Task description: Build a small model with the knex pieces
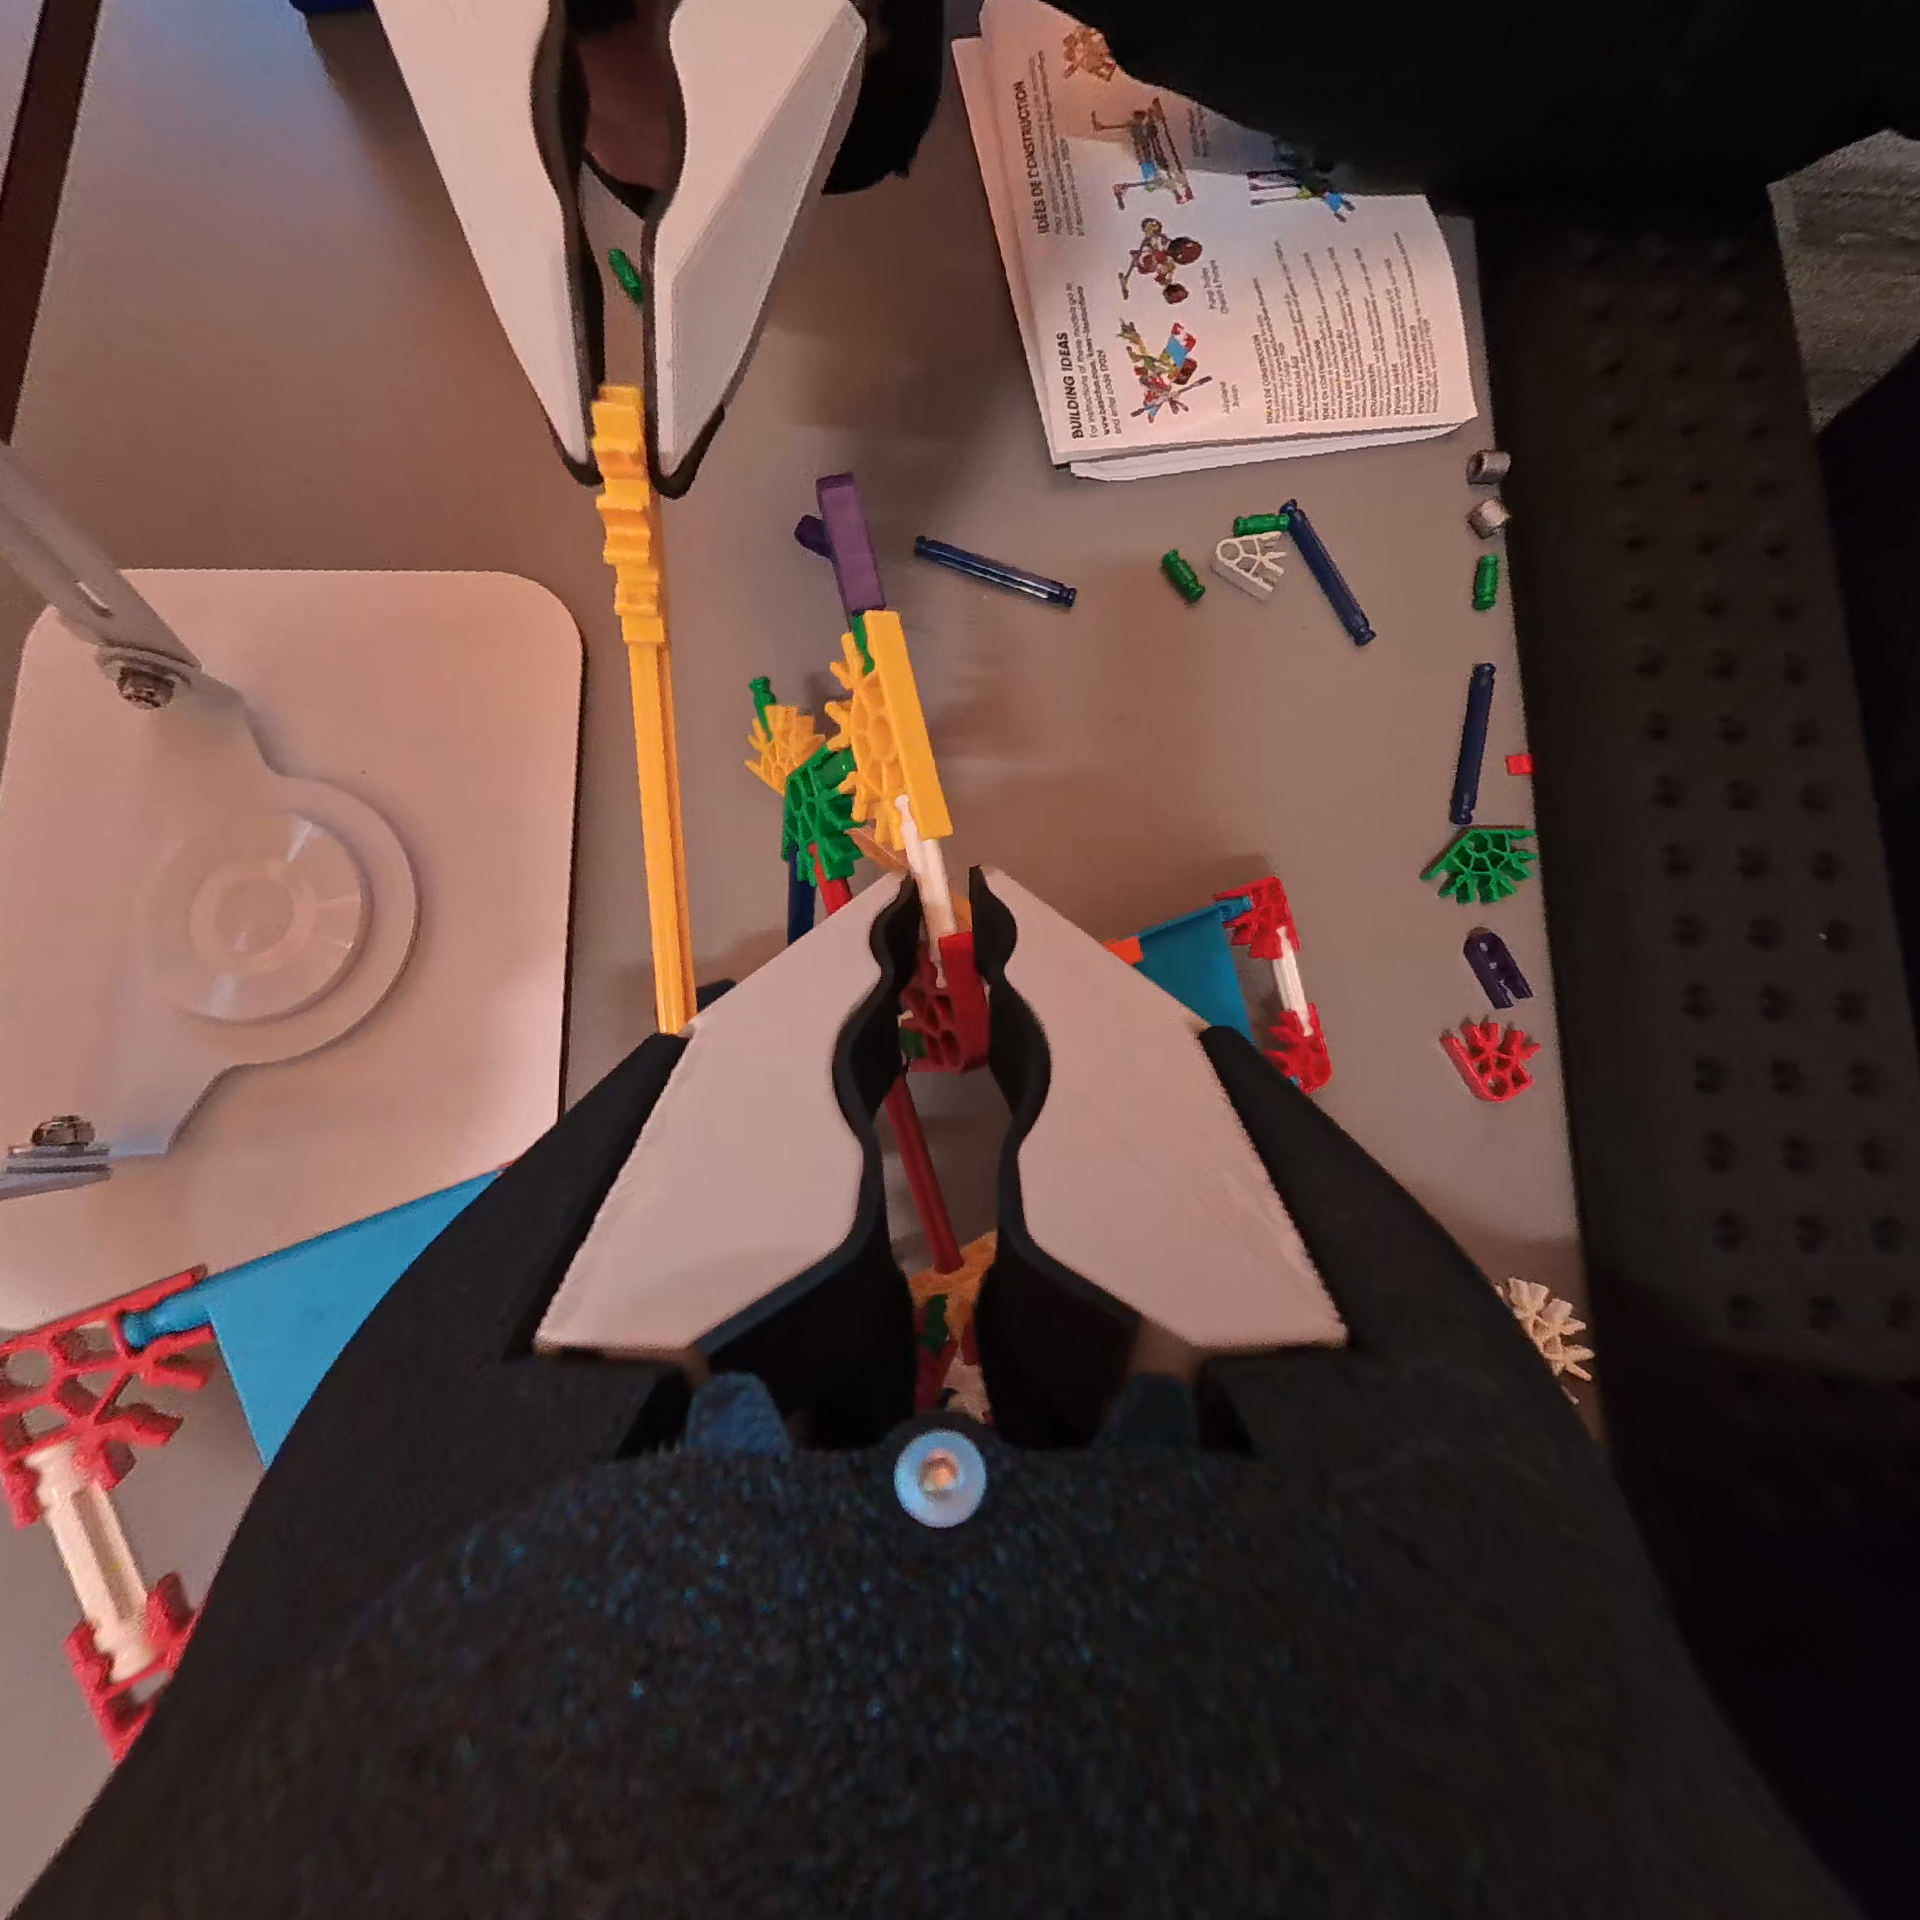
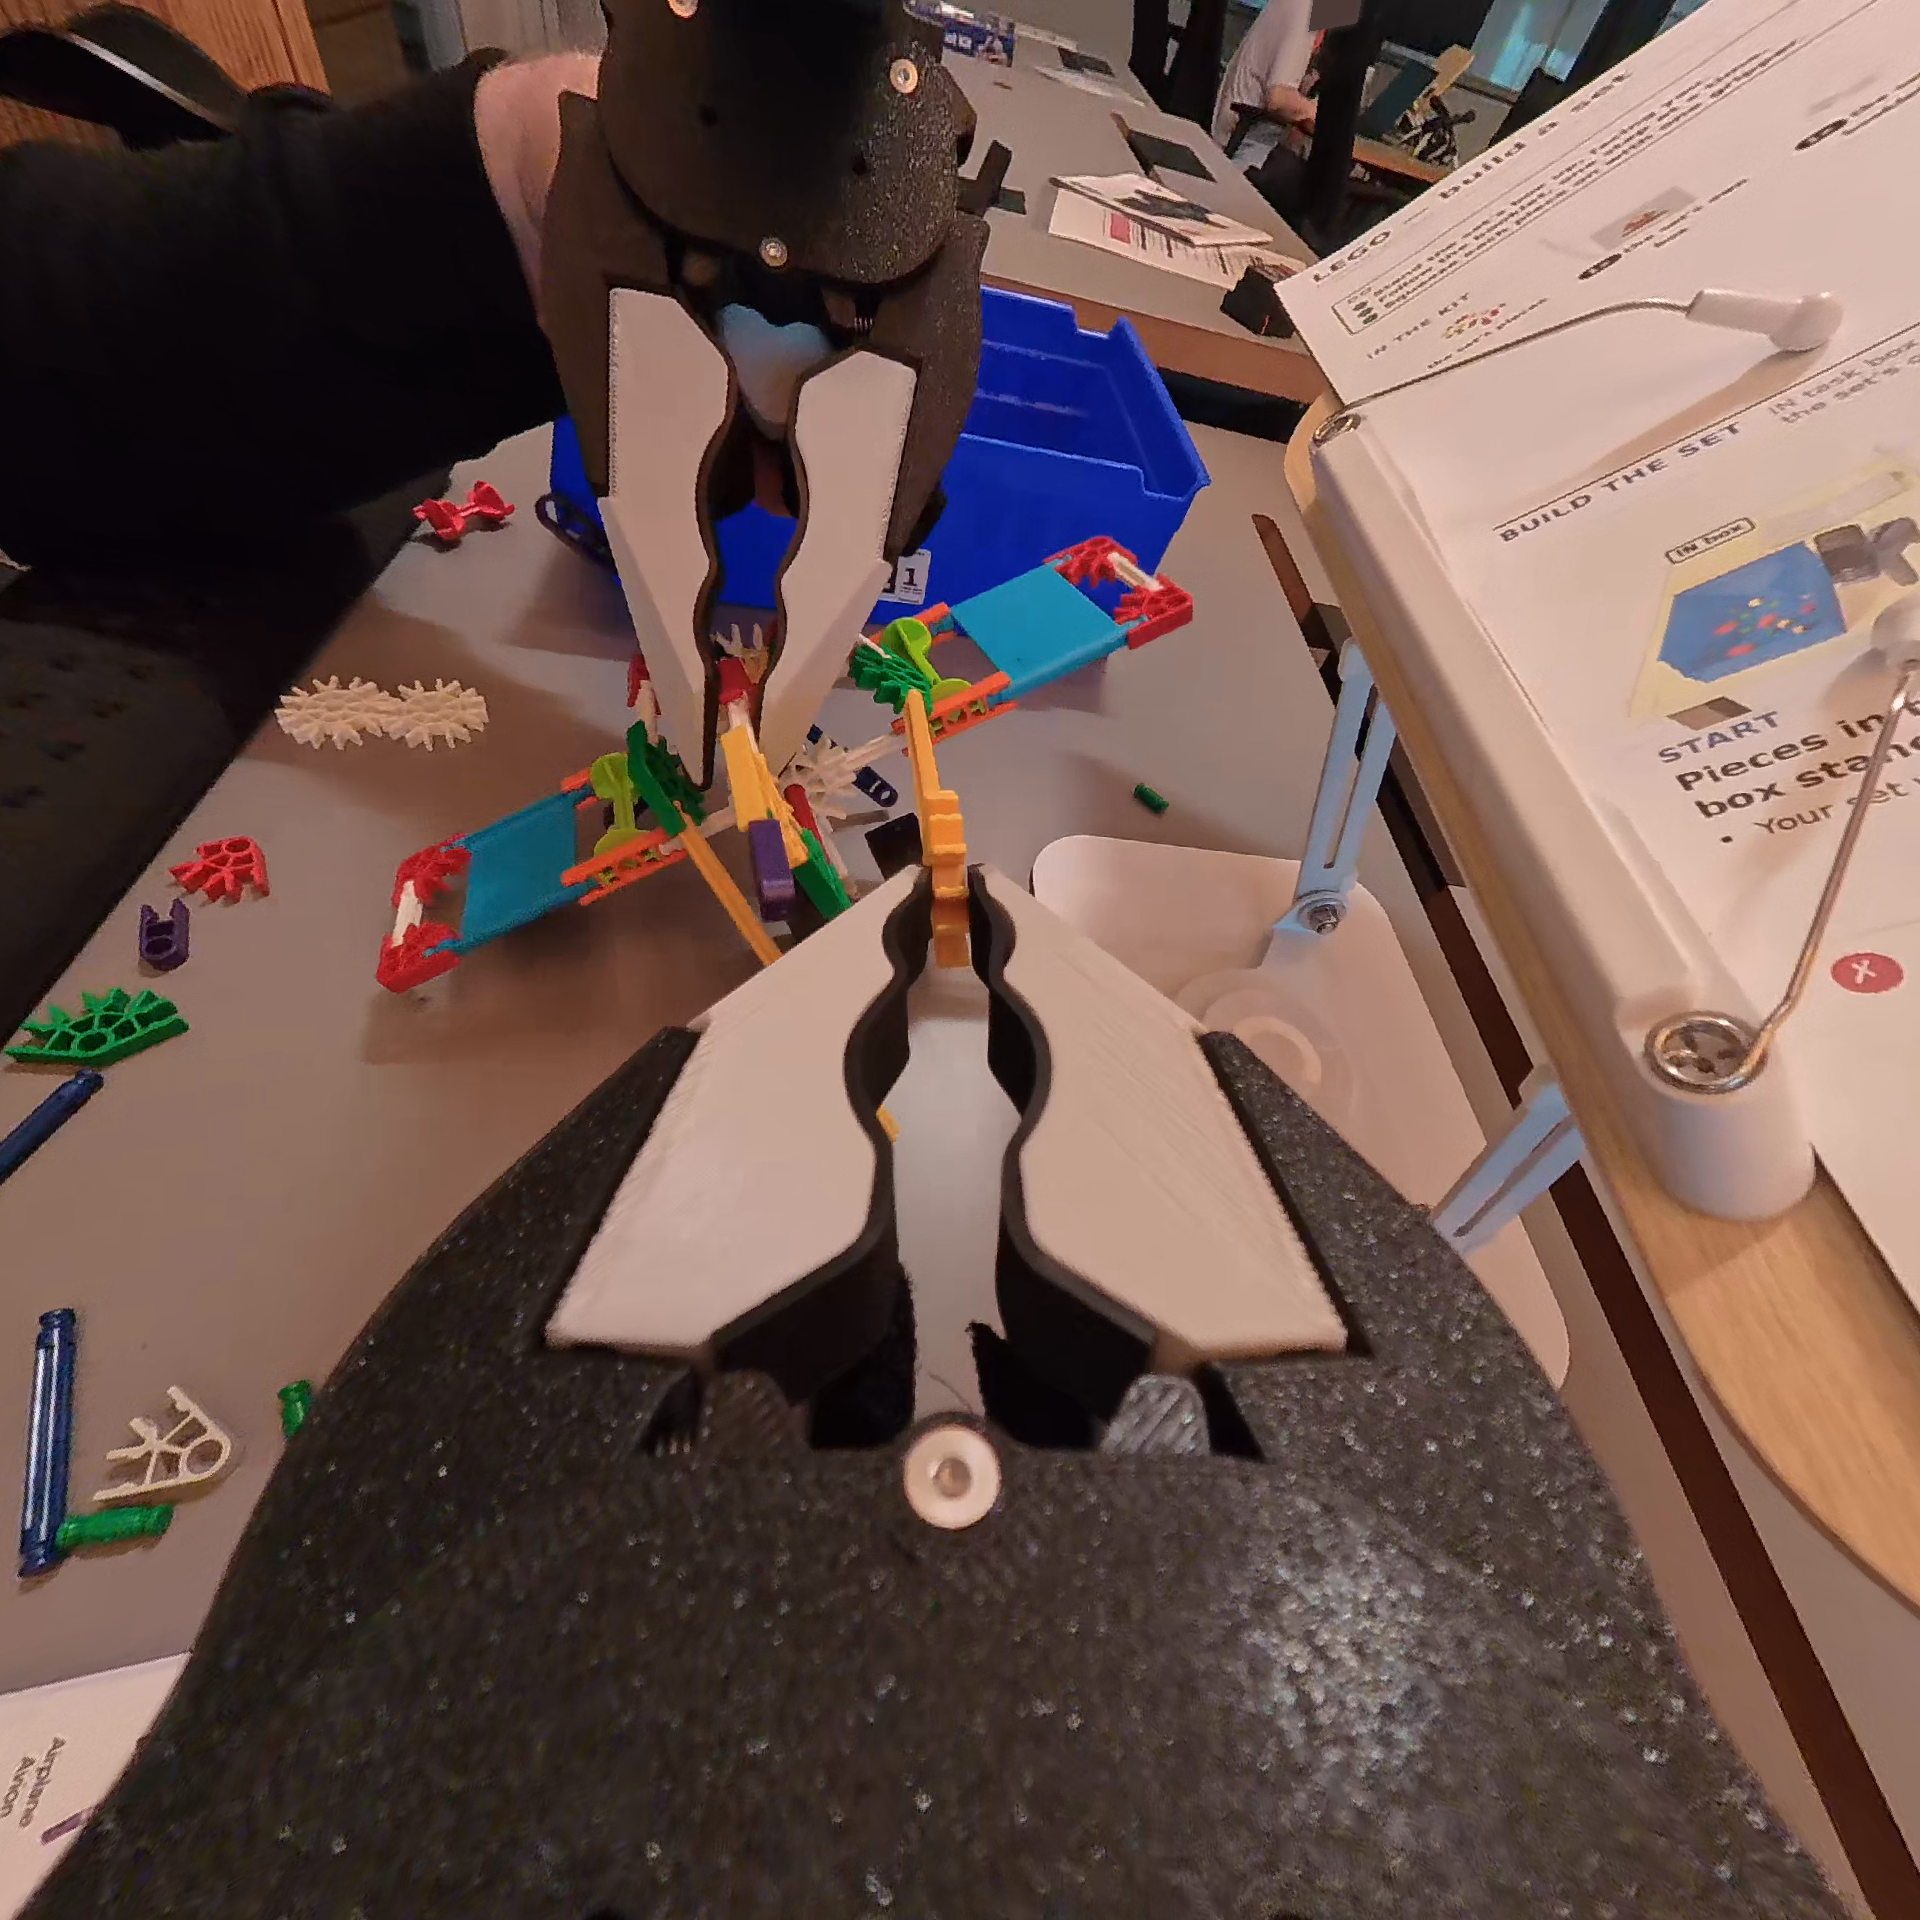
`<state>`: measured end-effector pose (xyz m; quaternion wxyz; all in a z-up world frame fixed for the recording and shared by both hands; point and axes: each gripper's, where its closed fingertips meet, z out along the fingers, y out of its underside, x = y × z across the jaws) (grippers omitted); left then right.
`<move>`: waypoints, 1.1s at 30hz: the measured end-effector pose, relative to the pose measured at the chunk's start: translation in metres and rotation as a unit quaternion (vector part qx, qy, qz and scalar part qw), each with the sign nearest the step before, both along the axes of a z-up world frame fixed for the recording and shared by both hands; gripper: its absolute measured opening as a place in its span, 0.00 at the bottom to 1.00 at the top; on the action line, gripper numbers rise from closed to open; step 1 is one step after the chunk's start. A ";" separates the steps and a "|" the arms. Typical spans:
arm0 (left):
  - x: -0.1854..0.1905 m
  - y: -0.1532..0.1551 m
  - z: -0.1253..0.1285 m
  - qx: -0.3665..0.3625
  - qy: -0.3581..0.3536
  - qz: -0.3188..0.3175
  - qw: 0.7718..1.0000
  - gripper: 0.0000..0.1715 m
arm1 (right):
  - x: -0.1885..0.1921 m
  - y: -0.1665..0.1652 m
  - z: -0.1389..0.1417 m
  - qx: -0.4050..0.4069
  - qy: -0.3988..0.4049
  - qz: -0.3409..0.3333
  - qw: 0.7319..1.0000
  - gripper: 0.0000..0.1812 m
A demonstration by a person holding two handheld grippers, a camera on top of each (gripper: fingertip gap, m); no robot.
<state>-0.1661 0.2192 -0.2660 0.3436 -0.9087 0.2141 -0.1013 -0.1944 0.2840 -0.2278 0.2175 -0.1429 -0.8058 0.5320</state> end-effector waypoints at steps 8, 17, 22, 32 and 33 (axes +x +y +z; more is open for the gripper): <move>-0.034 0.000 0.002 0.010 0.040 0.069 0.997 0.04 | -0.010 0.005 -0.019 0.032 -0.013 -0.024 0.999 0.04; -0.051 -0.016 -0.003 -0.019 0.089 0.093 0.991 0.08 | -0.015 0.010 -0.028 0.058 -0.019 -0.042 0.997 0.04; -0.044 -0.028 0.020 0.004 0.070 0.107 0.992 0.15 | -0.018 0.013 -0.025 0.036 -0.027 -0.049 0.998 0.04; -0.031 -0.038 -0.008 -0.077 0.122 0.113 0.983 0.21 | -0.023 0.021 -0.036 0.070 -0.053 -0.083 0.993 0.18; -0.030 -0.036 -0.008 -0.072 0.125 0.107 0.984 0.17 | -0.022 0.023 -0.037 0.072 -0.063 -0.084 0.992 0.18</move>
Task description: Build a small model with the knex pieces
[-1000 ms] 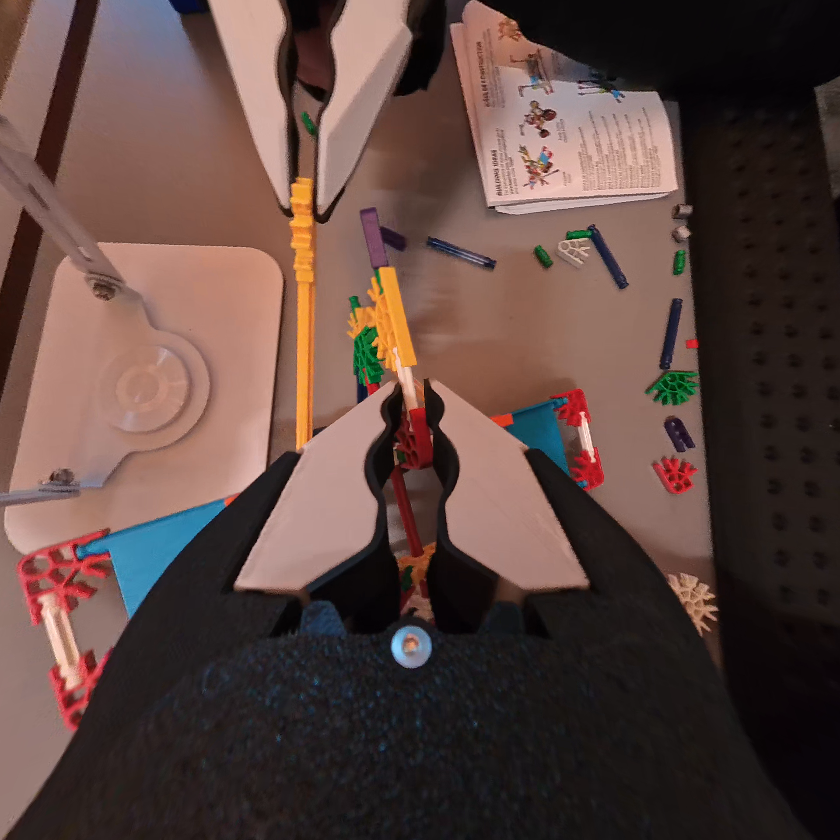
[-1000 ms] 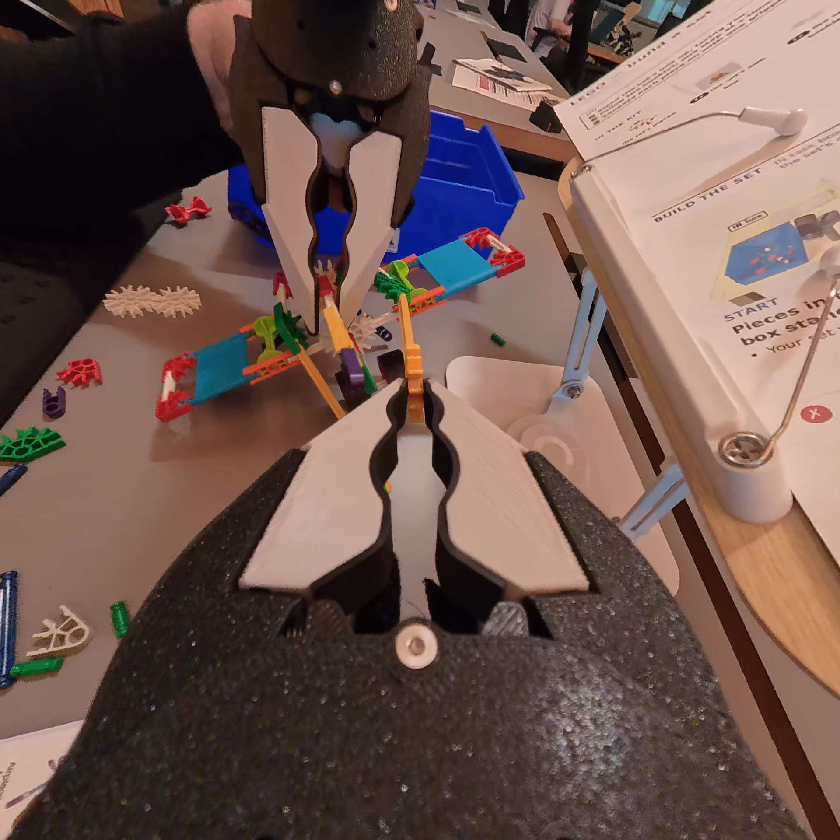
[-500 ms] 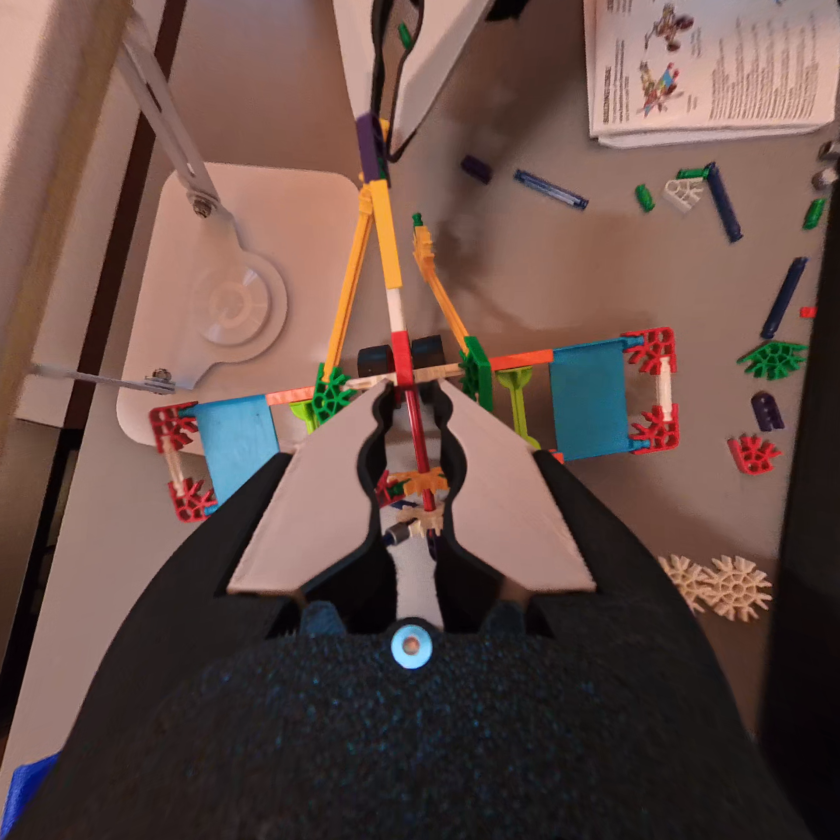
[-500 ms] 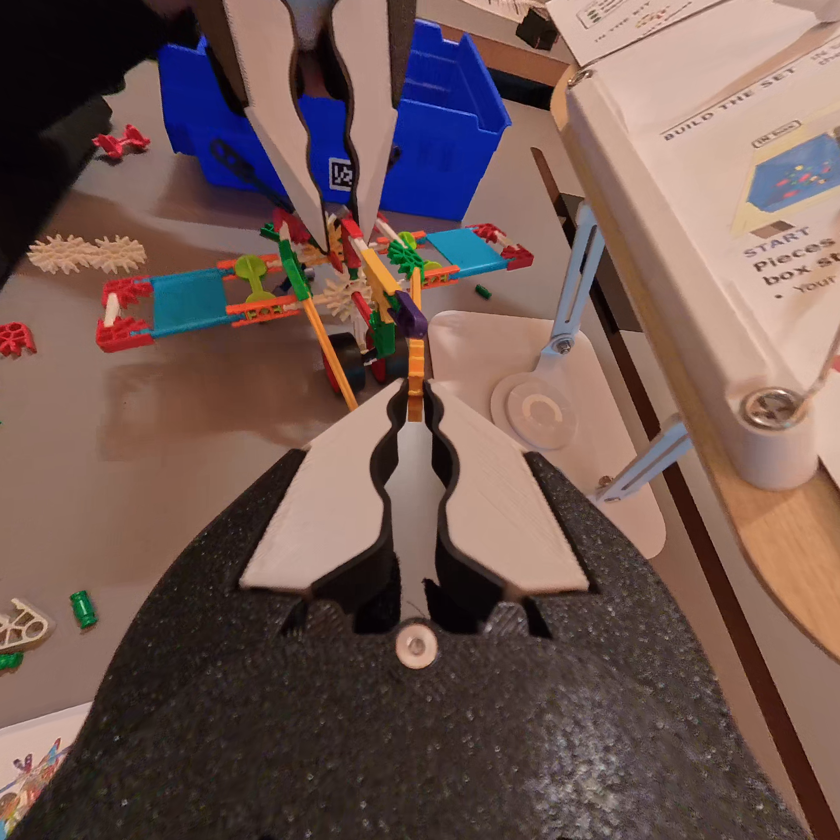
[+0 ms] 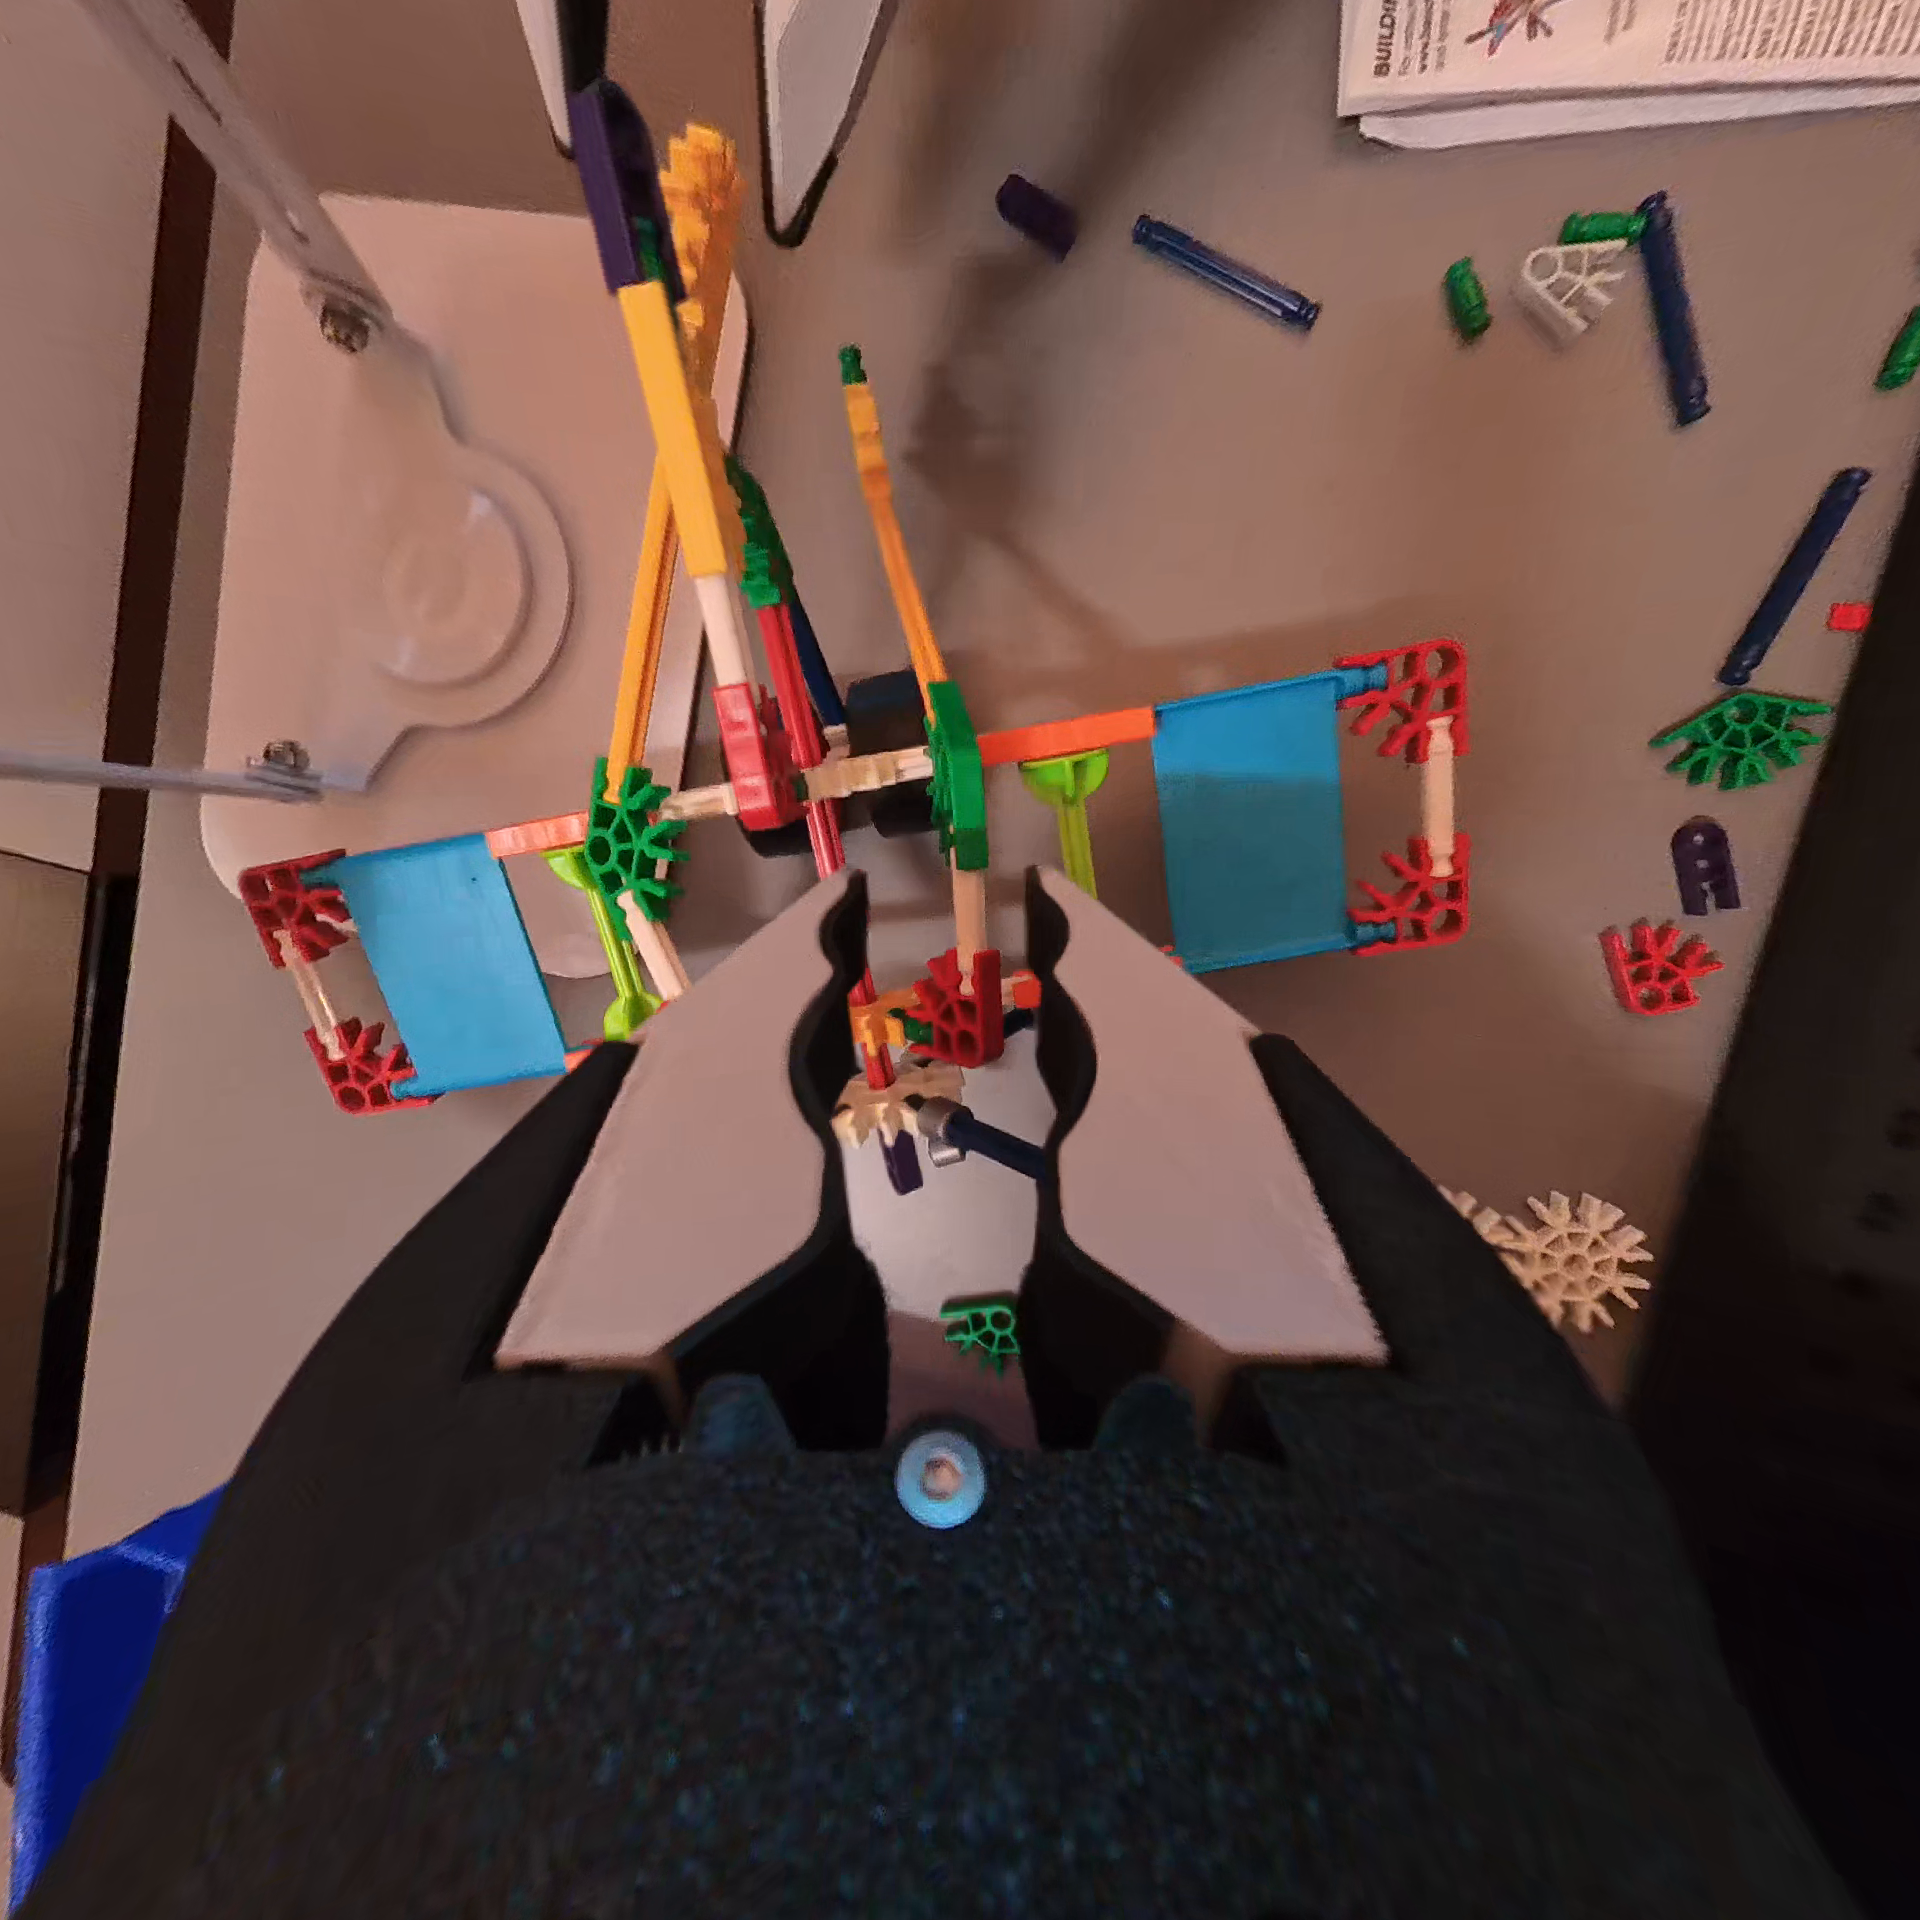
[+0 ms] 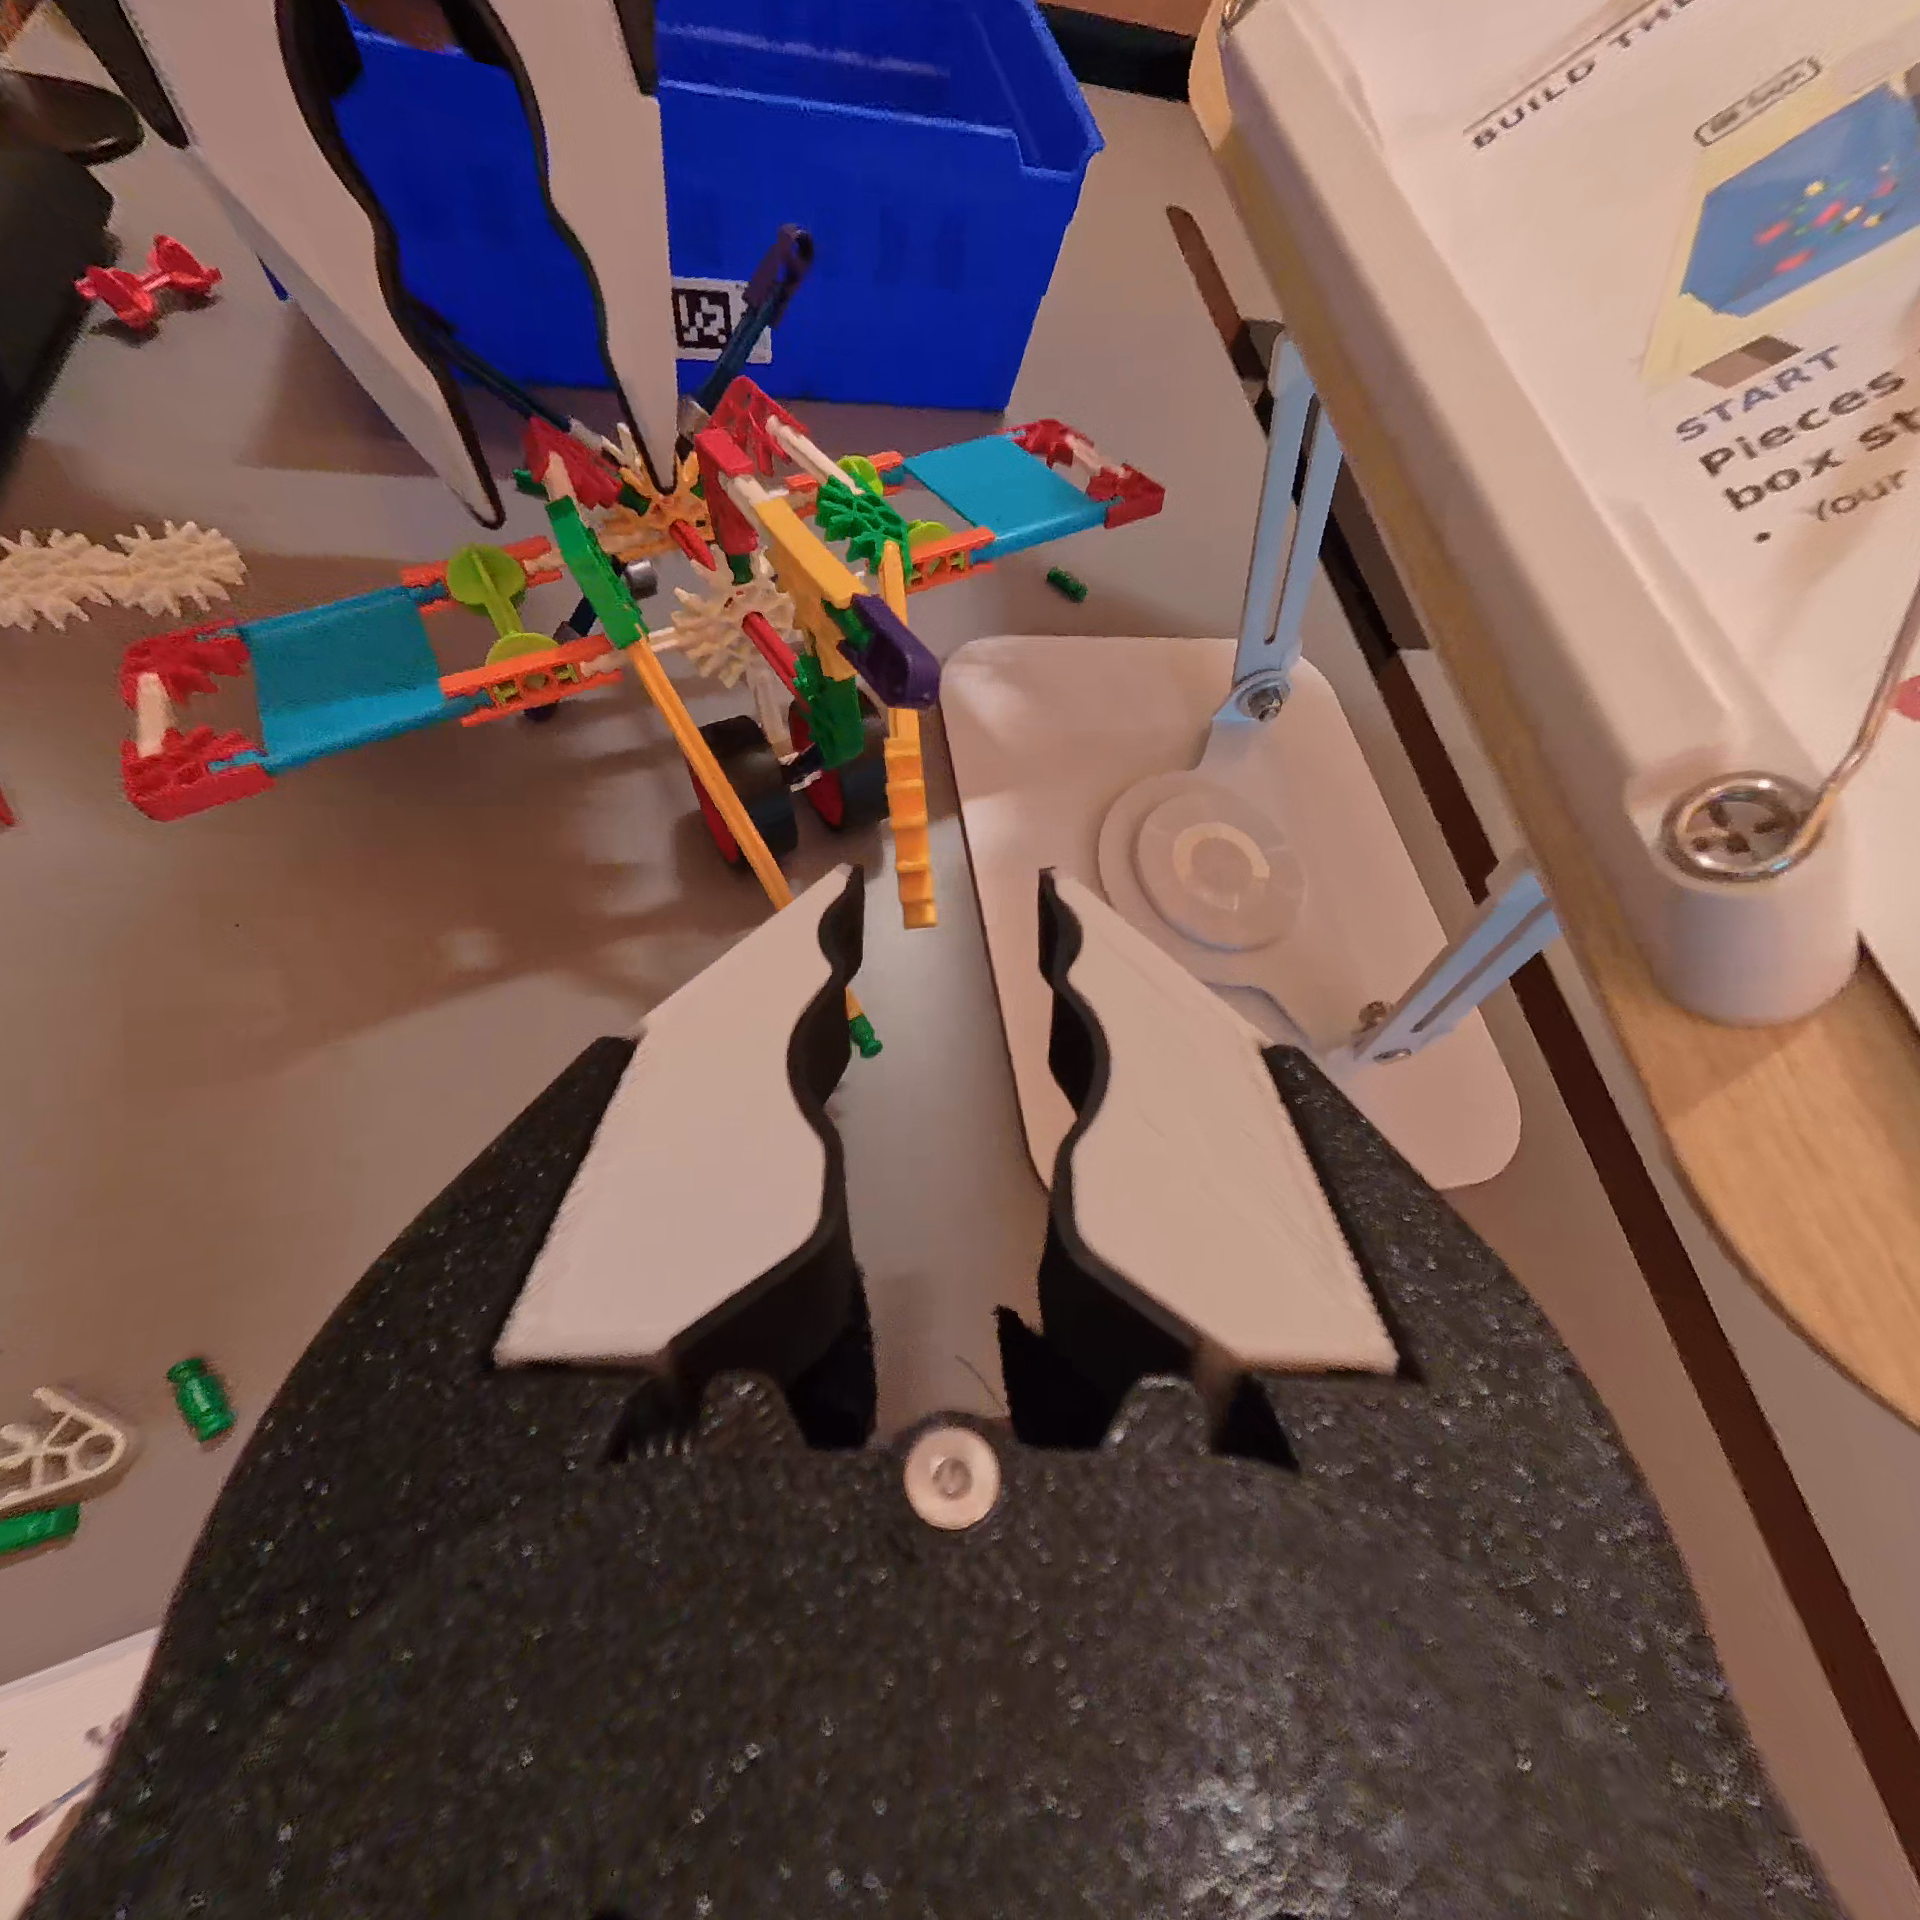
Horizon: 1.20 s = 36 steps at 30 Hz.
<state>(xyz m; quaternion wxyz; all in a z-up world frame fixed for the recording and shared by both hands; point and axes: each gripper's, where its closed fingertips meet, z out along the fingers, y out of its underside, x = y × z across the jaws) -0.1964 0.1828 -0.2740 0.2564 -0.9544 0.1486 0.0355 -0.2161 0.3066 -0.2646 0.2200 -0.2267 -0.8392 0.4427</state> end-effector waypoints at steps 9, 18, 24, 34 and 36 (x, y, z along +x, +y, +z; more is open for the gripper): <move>0.007 -0.004 -0.014 -0.032 0.010 -0.021 0.999 0.11 | 0.018 0.000 -0.068 0.083 -0.107 0.035 0.990 0.22; -0.003 -0.018 -0.012 -0.028 -0.004 0.006 1.000 0.25 | 0.025 -0.016 -0.068 0.160 -0.073 0.069 0.982 0.04; 0.006 -0.015 -0.011 -0.025 0.009 -0.022 0.999 0.10 | 0.035 -0.019 -0.043 0.192 -0.048 0.074 0.977 0.03; 0.004 -0.007 -0.012 -0.016 0.060 -0.043 0.997 0.03 | 0.053 -0.020 -0.031 0.204 -0.068 0.086 0.973 0.03; 0.003 -0.005 -0.011 -0.010 0.065 -0.042 0.997 0.03 | 0.056 -0.019 -0.031 0.203 -0.073 0.087 0.973 0.03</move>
